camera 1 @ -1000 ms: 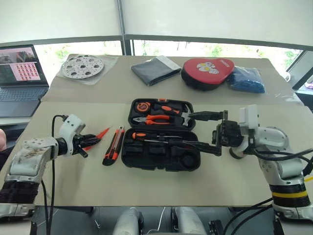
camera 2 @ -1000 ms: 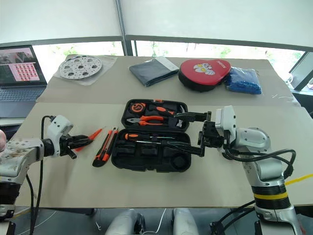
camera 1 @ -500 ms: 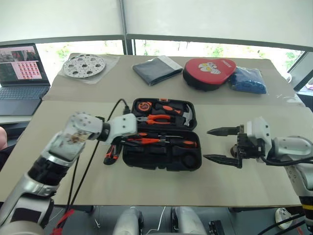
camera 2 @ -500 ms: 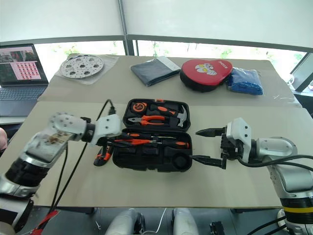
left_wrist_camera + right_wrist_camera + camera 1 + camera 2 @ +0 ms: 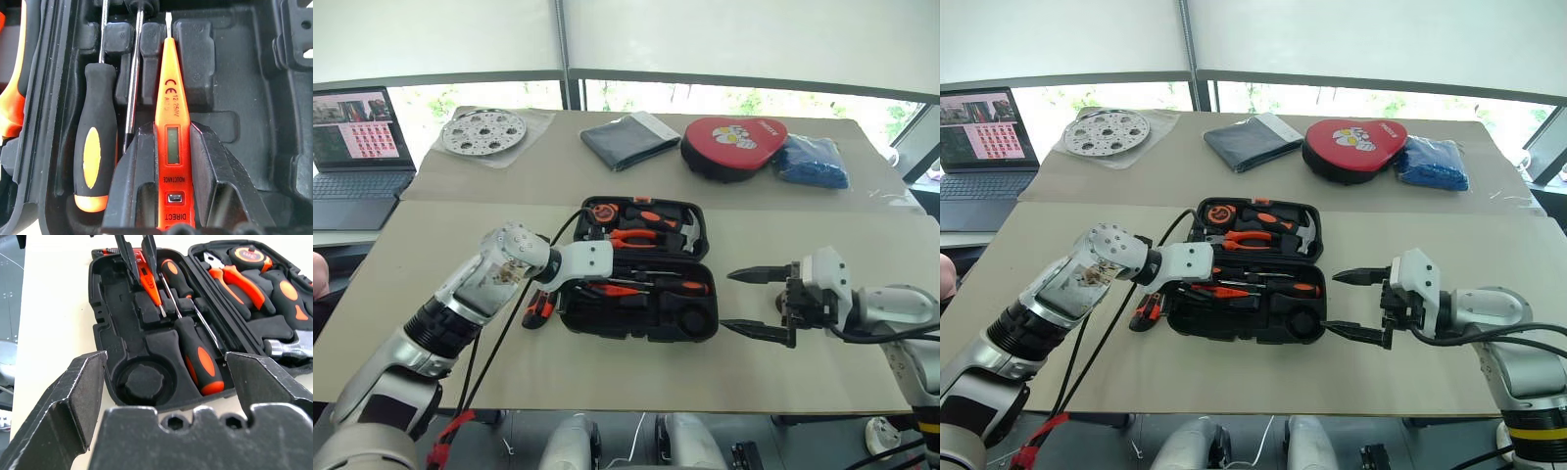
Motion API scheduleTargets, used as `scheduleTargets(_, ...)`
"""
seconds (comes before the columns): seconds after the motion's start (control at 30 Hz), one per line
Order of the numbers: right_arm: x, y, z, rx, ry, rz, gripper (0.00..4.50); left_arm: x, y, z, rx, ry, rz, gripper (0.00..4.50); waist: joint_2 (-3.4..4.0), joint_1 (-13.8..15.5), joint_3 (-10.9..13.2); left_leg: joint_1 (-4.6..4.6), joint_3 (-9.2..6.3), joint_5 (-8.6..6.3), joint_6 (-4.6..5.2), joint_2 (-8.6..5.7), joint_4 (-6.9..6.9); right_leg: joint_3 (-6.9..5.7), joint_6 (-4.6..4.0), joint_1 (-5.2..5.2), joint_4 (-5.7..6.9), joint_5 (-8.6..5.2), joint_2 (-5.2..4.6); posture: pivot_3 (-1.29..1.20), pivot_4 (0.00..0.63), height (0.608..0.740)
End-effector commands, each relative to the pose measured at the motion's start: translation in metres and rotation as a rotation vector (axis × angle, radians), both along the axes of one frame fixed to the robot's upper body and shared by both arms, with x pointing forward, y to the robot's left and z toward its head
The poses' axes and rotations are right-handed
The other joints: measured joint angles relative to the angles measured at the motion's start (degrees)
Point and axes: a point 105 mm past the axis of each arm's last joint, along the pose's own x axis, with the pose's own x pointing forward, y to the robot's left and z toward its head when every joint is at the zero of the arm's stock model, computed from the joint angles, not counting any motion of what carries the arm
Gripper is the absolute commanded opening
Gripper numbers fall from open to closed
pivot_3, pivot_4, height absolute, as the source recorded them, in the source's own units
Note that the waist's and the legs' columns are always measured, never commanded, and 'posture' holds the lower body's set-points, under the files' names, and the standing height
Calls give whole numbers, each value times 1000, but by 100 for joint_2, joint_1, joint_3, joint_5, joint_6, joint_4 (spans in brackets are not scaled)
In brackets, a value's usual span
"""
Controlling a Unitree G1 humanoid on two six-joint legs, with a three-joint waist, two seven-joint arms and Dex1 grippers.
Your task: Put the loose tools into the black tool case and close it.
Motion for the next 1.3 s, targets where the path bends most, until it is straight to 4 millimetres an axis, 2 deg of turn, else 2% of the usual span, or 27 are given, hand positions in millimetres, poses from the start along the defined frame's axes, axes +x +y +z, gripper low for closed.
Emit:
scheduleTargets(0.03,-1,1,10,13,-45,-1,4500,-8,11,-8,96,45,-15,455,0,-16,0,0,0,0,-1,0,0,0,0,0,0,0,3,0,150,740)
scheduleTargets(0.13,0,3,10,13,-44,1,4500,-8,17,-13,149,59,-4,455,0,-40,0,1,0,1,-2,2,-1,1,0,-1,0,0,9,0,150,740)
scheduleTargets(0.27,1,7,12,22,-47,2,4500,-5,-4,-10,23,82,24,455,2,-20,-1,6,0,2,-3,1,-1,4,-1,1,5,0,8,0,150,740)
scheduleTargets(0.37,1,8,13,25,-49,2,4500,-9,-8,-9,-21,115,26,455,4,25,-2,7,0,-2,5,0,5,3,1,7,6,-1,-3,0,150,740)
scheduleTargets(0.43,1,9,15,29,-53,3,4500,-8,-9,-3,-71,93,18,1465,4,24,-2,3,-1,-9,16,1,23,0,7,10,7,-2,-5,0,150,740)
scheduleTargets(0.47,1,10,16,38,-52,6,4500,-7,-11,5,-125,73,6,1611,4,16,-2,3,0,-11,19,3,28,3,10,10,7,-4,-6,0,150,740)
scheduleTargets(0.57,-3,13,19,71,-40,32,4500,-3,-16,37,-309,-16,-39,2751,3,17,-2,-13,-1,-11,20,4,40,1,13,3,7,-3,-10,0,150,740)
scheduleTargets(0.67,-6,15,20,95,-24,44,4500,-10,-13,52,-426,1,-78,2751,3,15,-2,-38,-7,-7,12,5,56,-8,17,-10,8,1,-12,0,150,740)
scheduleTargets(0.77,-6,13,20,108,-24,30,4500,-9,-4,49,-489,7,-49,2751,4,8,-2,-34,-7,-7,12,4,54,-8,17,-7,8,1,-12,0,150,740)
scheduleTargets(0.87,-4,12,20,128,-27,18,4500,-6,0,35,-543,49,-4,1947,4,10,-2,-28,-6,-8,13,4,52,-7,17,-3,9,1,-11,0,150,740)
scheduleTargets(0.93,-3,12,19,135,-29,10,4500,-1,-1,24,-592,74,44,1253,4,11,-2,-29,-7,-8,15,3,53,-8,18,-3,10,1,-11,0,150,740)
scheduleTargets(1.03,-3,11,18,140,-30,4,4500,4,1,6,-569,71,84,72,3,30,-2,-31,-8,-11,19,2,57,-11,24,1,6,6,-12,0,150,740)
scheduleTargets(1.17,-2,11,17,147,-33,-2,4500,1,3,-12,-509,78,78,31,3,17,-2,-30,-7,-11,18,0,56,-8,25,1,6,7,-12,0,150,740)
scheduleTargets(1.3,-3,12,18,155,-34,-6,4500,-2,6,-20,-479,82,64,31,4,16,-2,-28,-7,-11,19,2,55,-8,25,1,7,8,-12,0,150,740)
